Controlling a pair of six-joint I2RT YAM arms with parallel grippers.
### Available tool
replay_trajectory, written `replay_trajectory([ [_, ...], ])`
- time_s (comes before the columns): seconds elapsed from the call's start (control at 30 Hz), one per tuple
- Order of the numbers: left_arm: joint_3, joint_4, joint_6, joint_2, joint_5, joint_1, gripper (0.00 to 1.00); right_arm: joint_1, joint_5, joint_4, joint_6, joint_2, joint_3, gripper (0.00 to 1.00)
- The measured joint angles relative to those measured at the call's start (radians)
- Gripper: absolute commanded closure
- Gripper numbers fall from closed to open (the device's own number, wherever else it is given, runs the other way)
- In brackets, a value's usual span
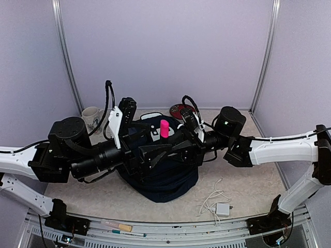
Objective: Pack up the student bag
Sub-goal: Pass from the left arm to the right, then pick up the upper front pocket of the student bag.
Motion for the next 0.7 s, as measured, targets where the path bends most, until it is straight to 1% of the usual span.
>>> replay_trajectory([
  [0.13, 0.006, -0.068, -0.005, 0.032, -0.100, 0.012, 0.01, -0.048, 0.088, -0.127, -0.026, -0.074, -0.042, 1.00],
  [0.2, 0.014, -0.116, -0.008, 0.072, -0.119, 0.031, 0.01, -0.098, 0.131, -0.202, -0.028, -0.113, -0.064, 1.00],
  [0.23, 0.019, -0.146, -0.011, 0.098, -0.123, 0.044, 0.08, -0.125, 0.146, -0.225, -0.023, -0.126, -0.077, 1.00],
  [0.3, 0.026, -0.209, -0.014, 0.168, -0.124, 0.072, 0.29, -0.192, 0.171, -0.276, -0.008, -0.153, -0.120, 1.00],
  [0.33, 0.027, -0.241, -0.014, 0.205, -0.125, 0.085, 0.37, -0.223, 0.184, -0.296, 0.001, -0.164, -0.144, 1.00],
  [0.37, 0.027, -0.272, -0.014, 0.245, -0.128, 0.097, 0.41, -0.250, 0.200, -0.318, 0.008, -0.174, -0.171, 1.00],
  [0.5, 0.027, -0.361, 0.013, 0.395, -0.131, 0.119, 0.40, -0.286, 0.243, -0.392, 0.021, -0.206, -0.251, 1.00],
  [0.63, 0.044, -0.429, 0.025, 0.514, -0.127, 0.150, 0.39, -0.291, 0.256, -0.428, 0.024, -0.216, -0.263, 1.00],
  [0.7, 0.064, -0.448, 0.027, 0.554, -0.128, 0.169, 0.48, -0.292, 0.257, -0.430, 0.025, -0.216, -0.263, 1.00],
])
